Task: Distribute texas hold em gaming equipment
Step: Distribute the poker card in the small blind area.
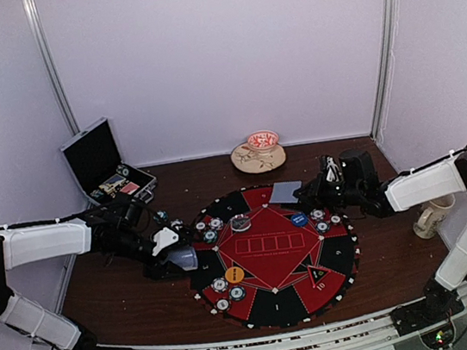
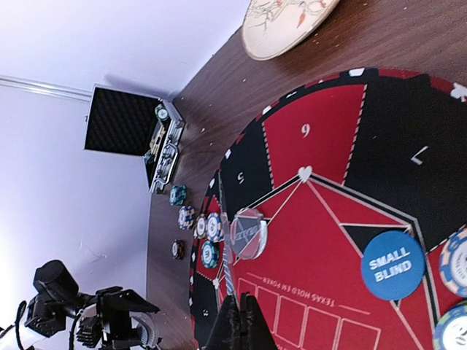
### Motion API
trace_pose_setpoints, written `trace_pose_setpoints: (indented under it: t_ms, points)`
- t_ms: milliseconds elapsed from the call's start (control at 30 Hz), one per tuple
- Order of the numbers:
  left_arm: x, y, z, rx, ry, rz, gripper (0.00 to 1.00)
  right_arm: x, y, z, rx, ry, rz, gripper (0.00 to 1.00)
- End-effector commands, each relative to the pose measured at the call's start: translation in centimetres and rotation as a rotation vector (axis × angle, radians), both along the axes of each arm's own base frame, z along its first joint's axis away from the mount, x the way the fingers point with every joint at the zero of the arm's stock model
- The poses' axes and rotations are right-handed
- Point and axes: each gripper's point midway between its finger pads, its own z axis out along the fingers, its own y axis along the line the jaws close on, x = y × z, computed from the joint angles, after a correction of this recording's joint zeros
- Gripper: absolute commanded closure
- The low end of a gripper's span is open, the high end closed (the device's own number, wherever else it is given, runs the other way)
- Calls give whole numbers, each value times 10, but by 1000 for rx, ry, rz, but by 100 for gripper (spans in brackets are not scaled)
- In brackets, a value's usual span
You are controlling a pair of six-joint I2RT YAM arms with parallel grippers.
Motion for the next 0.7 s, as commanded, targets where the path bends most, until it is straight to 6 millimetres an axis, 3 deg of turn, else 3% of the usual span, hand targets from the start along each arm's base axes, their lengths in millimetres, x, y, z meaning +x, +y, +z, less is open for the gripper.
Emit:
trace_pose_setpoints:
  t_ms: [0, 267, 667]
  points:
    - [0, -1, 3, -24, -18, -16, 48, 22, -17, -13, -20, 34, -9, 100]
    - [-1, -1, 3, -26, -18, -18, 48, 52, -31, -47, -33, 111, -20, 100]
    - [-1, -1, 1, -22, -14, -21, 47, 76, -52, -75, -62, 169, -33, 100]
